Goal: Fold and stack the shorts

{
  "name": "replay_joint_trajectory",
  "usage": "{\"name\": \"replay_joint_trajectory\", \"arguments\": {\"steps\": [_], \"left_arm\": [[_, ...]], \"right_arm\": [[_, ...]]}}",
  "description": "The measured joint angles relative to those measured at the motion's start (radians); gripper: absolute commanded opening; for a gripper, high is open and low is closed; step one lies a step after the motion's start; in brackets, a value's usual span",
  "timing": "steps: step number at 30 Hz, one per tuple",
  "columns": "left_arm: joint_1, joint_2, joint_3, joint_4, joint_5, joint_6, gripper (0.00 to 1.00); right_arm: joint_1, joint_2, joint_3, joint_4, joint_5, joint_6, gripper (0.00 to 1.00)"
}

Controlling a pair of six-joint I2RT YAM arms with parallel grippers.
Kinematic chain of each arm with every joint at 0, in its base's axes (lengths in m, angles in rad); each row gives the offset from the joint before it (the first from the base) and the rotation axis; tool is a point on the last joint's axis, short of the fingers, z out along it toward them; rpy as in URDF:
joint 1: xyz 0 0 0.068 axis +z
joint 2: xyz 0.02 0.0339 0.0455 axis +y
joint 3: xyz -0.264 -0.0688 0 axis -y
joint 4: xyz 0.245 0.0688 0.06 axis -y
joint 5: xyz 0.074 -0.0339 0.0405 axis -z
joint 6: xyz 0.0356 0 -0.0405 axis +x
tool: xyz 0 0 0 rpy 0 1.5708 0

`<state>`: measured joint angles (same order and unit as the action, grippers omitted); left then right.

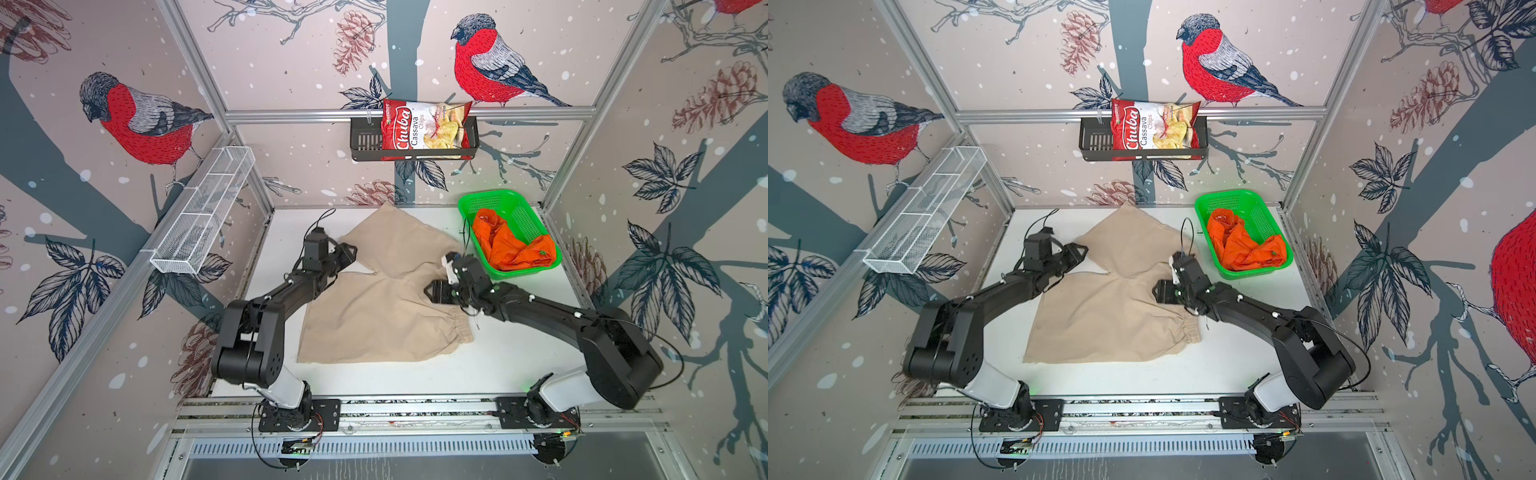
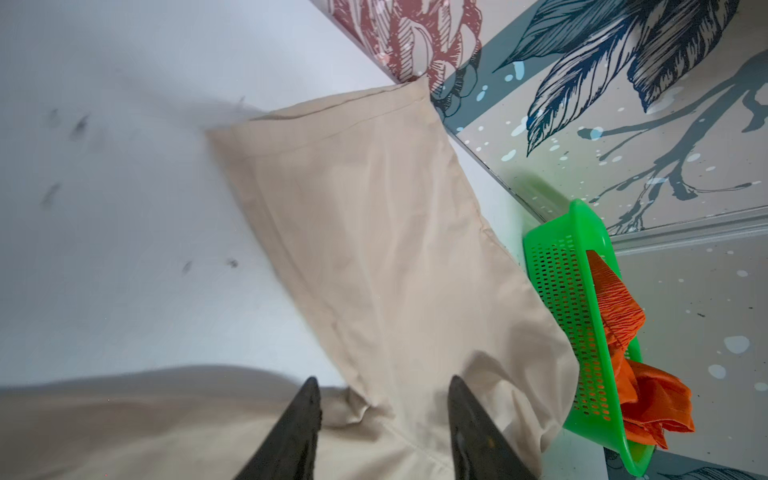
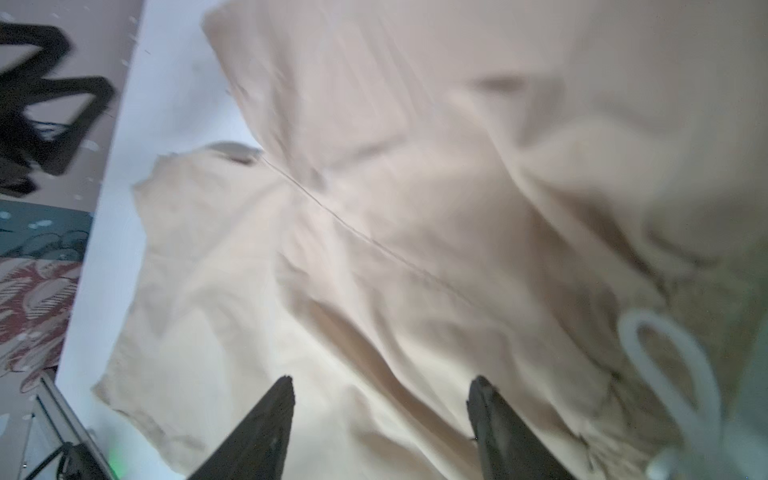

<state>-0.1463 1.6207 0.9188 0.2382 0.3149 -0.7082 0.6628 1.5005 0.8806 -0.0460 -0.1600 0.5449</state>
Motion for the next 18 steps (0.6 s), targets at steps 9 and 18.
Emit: {"name": "replay_joint_trajectory", "arguments": {"steps": [9,18], "left_arm": [[-0.026,0.335,0.432,-0.137,-0.004,0.103,0.49],[0.003,0.555,0.607,-0.248,-0.009,0.136,0.45]], "right_arm": [[-0.124,0.355,0.407,-0.026,0.008,-0.069,0.68],[-0.236,0.547,0.517,-0.076,0.022,-0.098,0.69]]}}
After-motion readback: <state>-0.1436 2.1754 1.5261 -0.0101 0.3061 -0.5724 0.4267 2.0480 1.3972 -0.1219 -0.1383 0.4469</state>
